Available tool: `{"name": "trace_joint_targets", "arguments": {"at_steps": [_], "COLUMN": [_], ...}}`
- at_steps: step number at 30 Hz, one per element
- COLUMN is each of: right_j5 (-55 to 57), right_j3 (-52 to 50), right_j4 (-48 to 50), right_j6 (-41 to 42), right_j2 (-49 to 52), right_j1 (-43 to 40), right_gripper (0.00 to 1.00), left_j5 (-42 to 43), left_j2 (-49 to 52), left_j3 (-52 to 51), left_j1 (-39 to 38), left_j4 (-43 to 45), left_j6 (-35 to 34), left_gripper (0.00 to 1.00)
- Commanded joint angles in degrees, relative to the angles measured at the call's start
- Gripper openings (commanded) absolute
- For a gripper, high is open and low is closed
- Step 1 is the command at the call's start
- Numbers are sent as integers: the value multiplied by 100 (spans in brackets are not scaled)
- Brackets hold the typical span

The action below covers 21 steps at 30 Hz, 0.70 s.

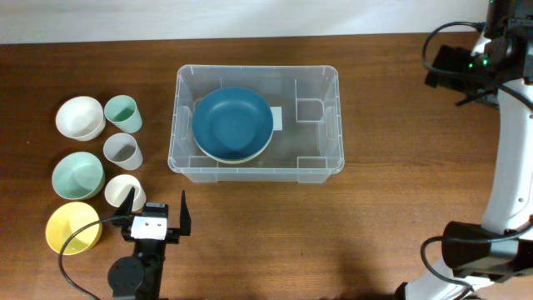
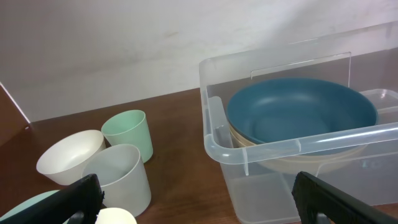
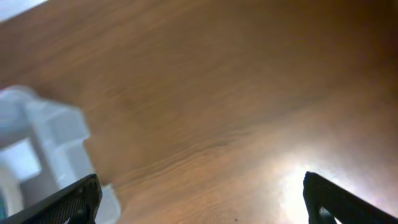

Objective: Pack container

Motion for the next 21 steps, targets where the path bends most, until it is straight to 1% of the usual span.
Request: {"name": "trace_joint_targets", "arguments": {"at_steps": [1, 3, 7, 9, 12, 17, 21], "right_j5": [-1172, -1213, -1193, -949, -573, -570, -745], "right_j3": [2, 2, -20, -24, -52, -155, -442], "right_j4": [83, 79, -59, -142, -214, -201, 90], "right_j6": [-1021, -1099, -1646, -1801, -1797, -1799, -1718], "right_j2": [61, 61, 61, 61, 61, 63, 105], "right_j1": [-42, -42, -42, -42, -42, -83, -400], "right_gripper": [99, 99, 99, 99, 99, 99, 99], "left_j5": [42, 42, 42, 42, 42, 42, 42], "left_j2": [-44, -44, -44, -44, -44, -44, -44], "left_j3": [-44, -44, -44, -44, -44, -44, -44], "left_j1": [15, 15, 15, 15, 15, 15, 15], "left_j4": [13, 13, 13, 13, 13, 13, 13], "left_j6": [70, 70, 70, 70, 70, 70, 70], "left_gripper": [99, 100, 99, 99, 100, 100, 100]}}
